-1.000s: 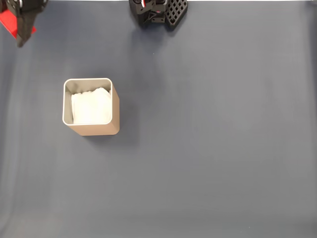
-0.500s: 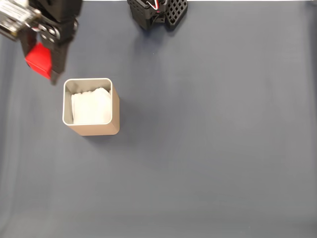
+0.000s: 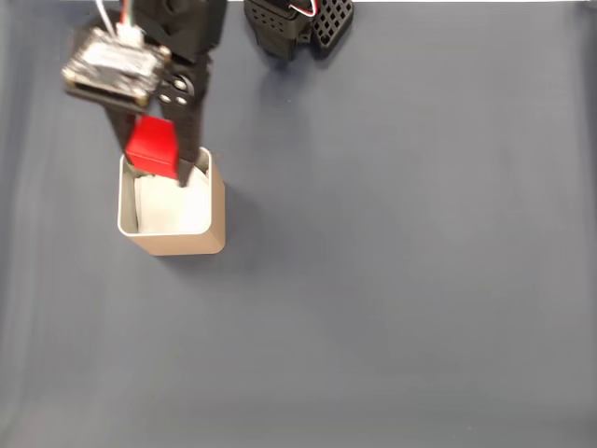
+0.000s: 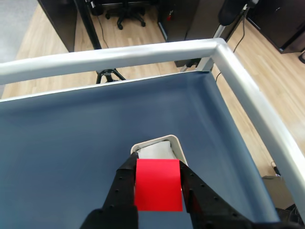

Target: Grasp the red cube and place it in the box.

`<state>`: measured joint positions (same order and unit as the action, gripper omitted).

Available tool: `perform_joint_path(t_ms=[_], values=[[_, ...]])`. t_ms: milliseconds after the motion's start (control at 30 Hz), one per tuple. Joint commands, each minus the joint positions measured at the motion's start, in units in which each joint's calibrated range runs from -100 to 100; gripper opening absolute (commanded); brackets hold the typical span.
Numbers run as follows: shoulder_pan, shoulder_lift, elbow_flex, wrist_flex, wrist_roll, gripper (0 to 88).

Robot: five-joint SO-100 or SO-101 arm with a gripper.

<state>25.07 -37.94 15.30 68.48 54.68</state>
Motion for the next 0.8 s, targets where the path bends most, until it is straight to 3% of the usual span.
perform_joint_path(t_ms=[0, 767], values=[[-0.96, -2.43, 1.20, -3.11, -0.34, 10.0], [-0.32, 5.10, 6.12, -14.77, -2.25, 9.9]])
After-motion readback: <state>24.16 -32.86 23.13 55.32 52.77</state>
